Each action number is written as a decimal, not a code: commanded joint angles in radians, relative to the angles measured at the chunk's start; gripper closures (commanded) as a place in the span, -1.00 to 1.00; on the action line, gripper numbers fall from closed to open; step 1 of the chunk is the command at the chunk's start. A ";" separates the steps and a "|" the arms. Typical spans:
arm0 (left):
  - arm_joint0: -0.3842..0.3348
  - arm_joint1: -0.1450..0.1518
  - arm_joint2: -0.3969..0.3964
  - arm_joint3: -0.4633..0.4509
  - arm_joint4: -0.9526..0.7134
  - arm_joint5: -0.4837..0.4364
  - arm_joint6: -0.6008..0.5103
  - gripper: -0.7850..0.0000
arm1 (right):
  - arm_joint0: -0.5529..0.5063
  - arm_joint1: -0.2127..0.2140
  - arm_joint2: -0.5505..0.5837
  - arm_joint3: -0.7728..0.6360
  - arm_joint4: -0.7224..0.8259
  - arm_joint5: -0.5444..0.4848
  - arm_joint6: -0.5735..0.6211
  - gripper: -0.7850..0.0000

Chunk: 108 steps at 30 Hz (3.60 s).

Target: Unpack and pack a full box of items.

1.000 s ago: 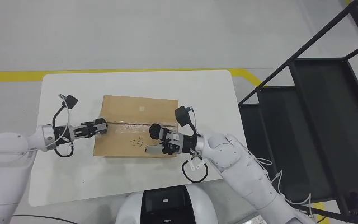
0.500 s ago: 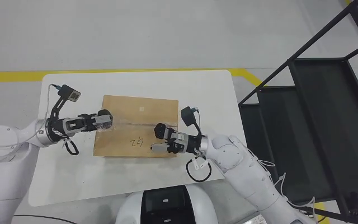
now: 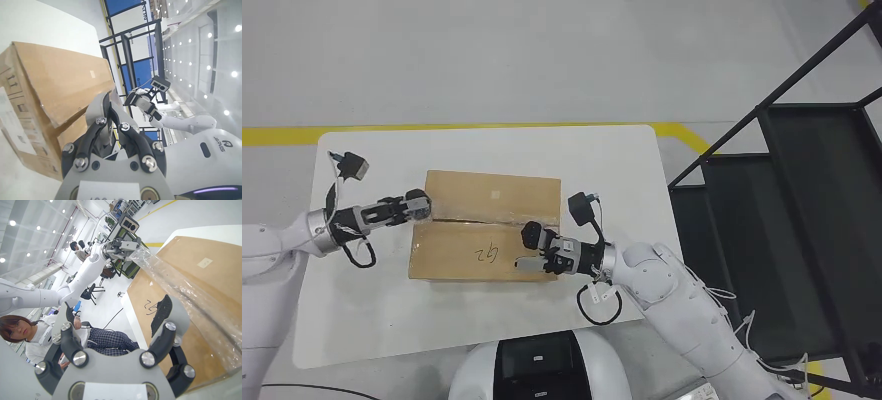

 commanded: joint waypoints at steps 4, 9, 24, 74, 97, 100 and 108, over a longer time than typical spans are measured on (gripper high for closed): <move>0.004 0.005 -0.006 0.000 0.088 -0.014 0.016 1.00 | -0.004 0.003 0.000 0.001 -0.001 0.001 -0.007 -1.00; 0.012 0.007 0.001 -0.011 0.152 -0.034 0.034 1.00 | -0.006 0.005 -0.001 0.007 -0.002 0.000 -0.014 -1.00; 0.043 0.015 0.002 -0.068 0.342 -0.056 0.128 1.00 | -0.010 0.012 0.001 0.001 -0.008 -0.001 -0.027 -1.00; 0.027 -0.008 0.039 -0.172 -0.197 -0.036 0.129 -1.00 | -0.143 0.100 0.188 -0.009 0.378 -0.167 0.277 -1.00; 0.201 0.004 -0.206 -0.086 -0.249 -0.116 0.337 -1.00 | 0.222 0.010 -0.160 0.113 0.360 0.230 0.122 -1.00; 0.256 0.006 -0.271 -0.080 -0.278 -0.130 0.344 -1.00 | 0.268 -0.012 -0.222 0.149 0.373 0.243 0.109 -1.00; 0.299 0.004 -0.312 -0.093 -0.306 -0.135 0.365 -1.00 | 0.413 -0.089 -0.357 0.312 0.442 0.256 0.030 -1.00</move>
